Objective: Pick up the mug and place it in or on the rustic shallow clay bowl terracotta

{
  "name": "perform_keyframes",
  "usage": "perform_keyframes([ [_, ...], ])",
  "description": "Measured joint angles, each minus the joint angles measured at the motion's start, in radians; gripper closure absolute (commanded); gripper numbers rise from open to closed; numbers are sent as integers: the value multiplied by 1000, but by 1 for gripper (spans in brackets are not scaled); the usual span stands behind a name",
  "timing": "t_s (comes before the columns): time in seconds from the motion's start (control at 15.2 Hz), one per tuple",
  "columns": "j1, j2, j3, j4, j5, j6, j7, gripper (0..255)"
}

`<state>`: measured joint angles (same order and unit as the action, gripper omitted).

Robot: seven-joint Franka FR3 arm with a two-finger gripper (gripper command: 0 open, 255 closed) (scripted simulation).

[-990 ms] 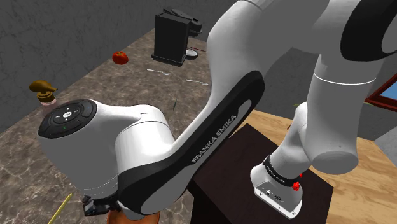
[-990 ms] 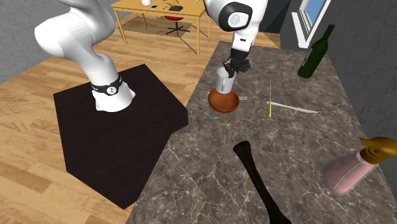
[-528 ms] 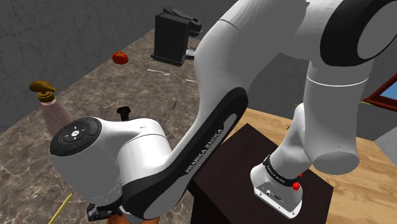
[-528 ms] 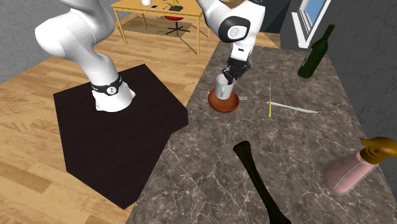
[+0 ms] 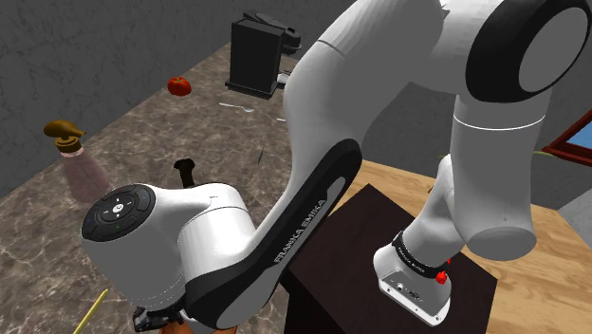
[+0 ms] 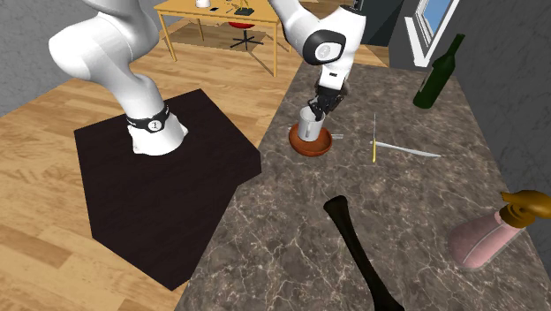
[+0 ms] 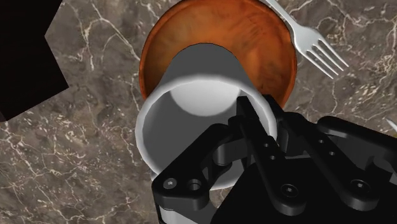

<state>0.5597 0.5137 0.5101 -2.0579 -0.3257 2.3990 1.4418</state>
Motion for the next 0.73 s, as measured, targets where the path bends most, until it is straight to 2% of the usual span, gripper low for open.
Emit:
perform_keyframes([
  [0.07,0,0,0,0,0,0,0,0],
  [0.46,0,0,0,0,0,0,0,0],
  [0.73,-32,-80,41,4,55,-75,-36,0],
])
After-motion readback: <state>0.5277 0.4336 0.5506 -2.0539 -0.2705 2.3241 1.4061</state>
